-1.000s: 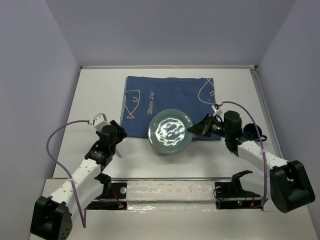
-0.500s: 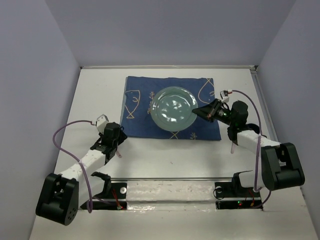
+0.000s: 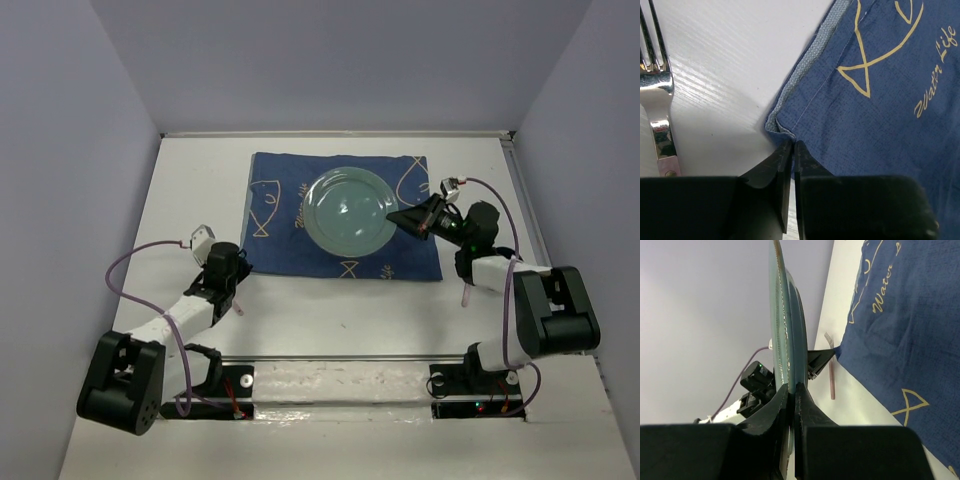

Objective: Set the dinner table for one person

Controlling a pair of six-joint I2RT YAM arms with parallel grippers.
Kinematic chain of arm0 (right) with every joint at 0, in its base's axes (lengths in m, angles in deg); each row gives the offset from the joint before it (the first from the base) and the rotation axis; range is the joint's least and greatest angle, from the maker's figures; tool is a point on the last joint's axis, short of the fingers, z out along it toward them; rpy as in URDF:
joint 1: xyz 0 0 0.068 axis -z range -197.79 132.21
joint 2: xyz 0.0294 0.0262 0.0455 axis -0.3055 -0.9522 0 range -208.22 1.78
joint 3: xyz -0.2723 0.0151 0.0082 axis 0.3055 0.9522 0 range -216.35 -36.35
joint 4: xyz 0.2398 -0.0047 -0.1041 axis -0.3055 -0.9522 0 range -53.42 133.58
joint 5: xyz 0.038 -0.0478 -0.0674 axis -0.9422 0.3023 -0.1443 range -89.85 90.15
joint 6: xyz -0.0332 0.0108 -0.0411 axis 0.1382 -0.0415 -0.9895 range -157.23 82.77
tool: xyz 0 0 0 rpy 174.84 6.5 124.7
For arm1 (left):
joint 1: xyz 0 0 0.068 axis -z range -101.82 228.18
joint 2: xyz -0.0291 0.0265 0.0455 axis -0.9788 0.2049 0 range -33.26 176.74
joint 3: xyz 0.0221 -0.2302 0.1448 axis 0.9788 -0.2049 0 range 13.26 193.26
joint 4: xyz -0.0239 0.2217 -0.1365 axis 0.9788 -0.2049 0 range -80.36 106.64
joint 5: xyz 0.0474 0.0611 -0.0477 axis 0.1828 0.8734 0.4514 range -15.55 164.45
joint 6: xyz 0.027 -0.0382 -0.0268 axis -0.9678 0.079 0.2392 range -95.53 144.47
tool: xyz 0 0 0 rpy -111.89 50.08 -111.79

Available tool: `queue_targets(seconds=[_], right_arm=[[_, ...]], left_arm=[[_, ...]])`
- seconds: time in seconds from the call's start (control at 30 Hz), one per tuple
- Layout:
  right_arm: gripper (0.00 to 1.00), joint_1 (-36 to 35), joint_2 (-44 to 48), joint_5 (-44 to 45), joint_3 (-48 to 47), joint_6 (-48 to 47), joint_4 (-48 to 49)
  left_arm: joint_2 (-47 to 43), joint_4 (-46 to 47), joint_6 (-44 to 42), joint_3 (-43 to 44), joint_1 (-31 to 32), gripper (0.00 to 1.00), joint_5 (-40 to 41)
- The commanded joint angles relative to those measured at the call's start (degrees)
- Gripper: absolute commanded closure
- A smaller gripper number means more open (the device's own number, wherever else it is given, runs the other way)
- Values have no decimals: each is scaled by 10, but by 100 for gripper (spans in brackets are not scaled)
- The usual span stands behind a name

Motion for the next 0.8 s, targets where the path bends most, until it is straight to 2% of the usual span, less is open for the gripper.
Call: queue_targets(seconds=[0.0,0.03,0.1,0.4,0.77], right_arm=[[100,2,42,-12,-41,-10,54],[100,2,41,-12,-43,-11,53],[100,2,34,-11,-51,-14,50],[100,2,-16,-4,-68,-24,47],[100,2,-84,17,-116,-77,-22]], left_arm=[[3,27,10,-8,-3,88,13],[0,28,13,-11,-2,95,12],[-2,28,18,-19,-2,100,3],[-72,5,40,-60,2,100,-28],[-174,-71,51,-54,28,100,-23]])
